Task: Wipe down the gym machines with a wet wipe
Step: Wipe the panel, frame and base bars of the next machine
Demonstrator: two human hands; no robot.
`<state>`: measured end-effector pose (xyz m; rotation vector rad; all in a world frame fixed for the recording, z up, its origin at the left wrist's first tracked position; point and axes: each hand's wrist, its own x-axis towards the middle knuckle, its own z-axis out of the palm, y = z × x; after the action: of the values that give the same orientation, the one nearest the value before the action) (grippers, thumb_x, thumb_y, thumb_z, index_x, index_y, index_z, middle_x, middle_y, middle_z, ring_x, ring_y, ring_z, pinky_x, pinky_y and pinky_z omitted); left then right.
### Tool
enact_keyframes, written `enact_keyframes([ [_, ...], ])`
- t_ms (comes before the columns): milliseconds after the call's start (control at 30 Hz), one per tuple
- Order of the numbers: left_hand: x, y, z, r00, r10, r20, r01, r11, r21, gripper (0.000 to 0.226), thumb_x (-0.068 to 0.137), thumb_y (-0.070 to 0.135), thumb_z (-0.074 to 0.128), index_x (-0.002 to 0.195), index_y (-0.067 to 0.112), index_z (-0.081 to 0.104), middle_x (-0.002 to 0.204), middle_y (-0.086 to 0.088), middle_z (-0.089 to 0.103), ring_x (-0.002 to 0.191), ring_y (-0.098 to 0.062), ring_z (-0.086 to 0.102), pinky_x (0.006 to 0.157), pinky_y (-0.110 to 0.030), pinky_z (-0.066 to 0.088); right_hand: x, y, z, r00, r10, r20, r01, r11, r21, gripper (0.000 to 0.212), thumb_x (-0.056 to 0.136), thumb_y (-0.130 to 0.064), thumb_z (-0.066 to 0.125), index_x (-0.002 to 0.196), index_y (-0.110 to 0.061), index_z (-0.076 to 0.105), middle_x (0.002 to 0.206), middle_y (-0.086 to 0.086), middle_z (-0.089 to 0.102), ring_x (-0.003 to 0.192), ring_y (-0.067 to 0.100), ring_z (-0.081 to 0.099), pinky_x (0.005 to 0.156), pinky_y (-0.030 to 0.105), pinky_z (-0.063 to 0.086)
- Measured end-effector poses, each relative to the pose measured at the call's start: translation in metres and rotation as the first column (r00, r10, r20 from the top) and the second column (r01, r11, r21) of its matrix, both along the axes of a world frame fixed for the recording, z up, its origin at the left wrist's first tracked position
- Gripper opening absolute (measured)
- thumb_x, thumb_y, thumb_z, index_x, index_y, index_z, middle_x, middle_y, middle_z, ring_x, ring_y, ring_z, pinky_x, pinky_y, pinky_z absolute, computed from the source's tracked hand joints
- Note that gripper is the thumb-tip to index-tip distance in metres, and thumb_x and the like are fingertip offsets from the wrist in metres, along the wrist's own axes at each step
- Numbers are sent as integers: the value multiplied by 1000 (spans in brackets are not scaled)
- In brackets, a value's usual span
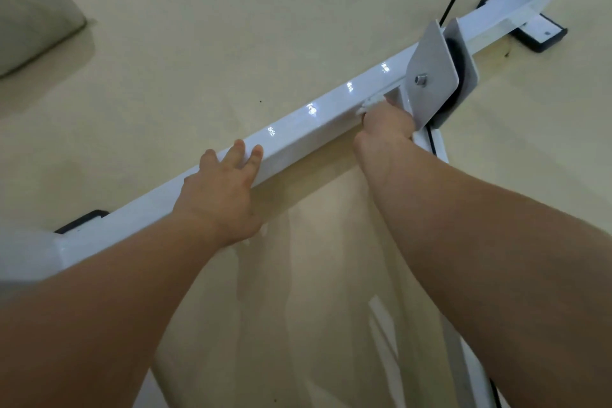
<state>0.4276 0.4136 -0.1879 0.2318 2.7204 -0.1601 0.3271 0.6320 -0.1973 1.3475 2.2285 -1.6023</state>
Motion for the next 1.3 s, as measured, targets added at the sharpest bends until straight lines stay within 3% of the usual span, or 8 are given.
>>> enact_keyframes([
  [200,1,-2,-2,1000,22,-2,-22,1000,6,109,78,46,64,158,32,-8,164,6,-5,144,-37,15,103,-46,44,4,-25,-16,945,303,121,-323,923,211,44,102,-19,46,145,-10,49,144,5,53,139,23,45,106,28,40],
  [300,3,0,-6,1000,23,-15,-23,1000,-8,110,76,46,64,158,31,-9,164,5,-6,144,-38,15,100,-47,46,10,-51,-26,983,-180,44,172,790,-588,39,104,-8,42,142,-1,48,100,2,58,85,12,62,62,15,48],
  [400,4,0,-6,999,34,-18,-34,999,-9,111,76,45,64,158,33,-10,164,5,-7,144,-38,14,101,-48,45,30,-70,-33,939,-343,-11,209,597,-775,20,106,-6,44,117,-10,61,79,1,55,64,12,53,52,22,47],
  [633,1,1,-3,999,38,-10,-38,999,-8,105,81,41,63,158,33,-7,165,5,-3,141,-35,20,99,-45,47,1,-23,-39,904,-400,-150,194,697,-690,20,104,-1,40,111,-18,47,81,0,48,62,10,50,38,13,44],
  [733,2,2,-4,999,43,-20,-43,999,-14,105,80,40,63,158,33,-7,164,4,-1,138,-36,22,95,-47,48,20,-52,-36,888,-444,-118,165,547,-821,20,106,0,39,109,-16,52,79,1,52,55,7,54,43,16,46],
  [967,-3,-4,13,1000,24,-17,-23,999,44,85,89,37,59,158,39,11,162,3,17,131,-34,36,101,-44,42,101,-120,-44,966,160,-204,-258,534,-805,17,97,3,59,113,-2,60,92,11,67,75,19,64,63,26,56],
  [1167,14,-10,33,973,39,227,-88,974,209,78,97,20,53,160,37,10,169,5,-2,154,-29,9,124,-41,17,172,-97,-25,974,177,-144,-227,696,-682,11,97,1,62,96,-10,60,99,12,65,86,20,63,75,27,56],
  [1300,86,-8,34,970,204,134,-243,830,502,67,94,9,56,155,29,35,166,1,22,150,-22,27,120,-31,22,212,-78,-7,959,244,-141,-278,741,-611,13,96,-1,63,99,-13,60,96,9,67,76,16,64,71,27,54],
])
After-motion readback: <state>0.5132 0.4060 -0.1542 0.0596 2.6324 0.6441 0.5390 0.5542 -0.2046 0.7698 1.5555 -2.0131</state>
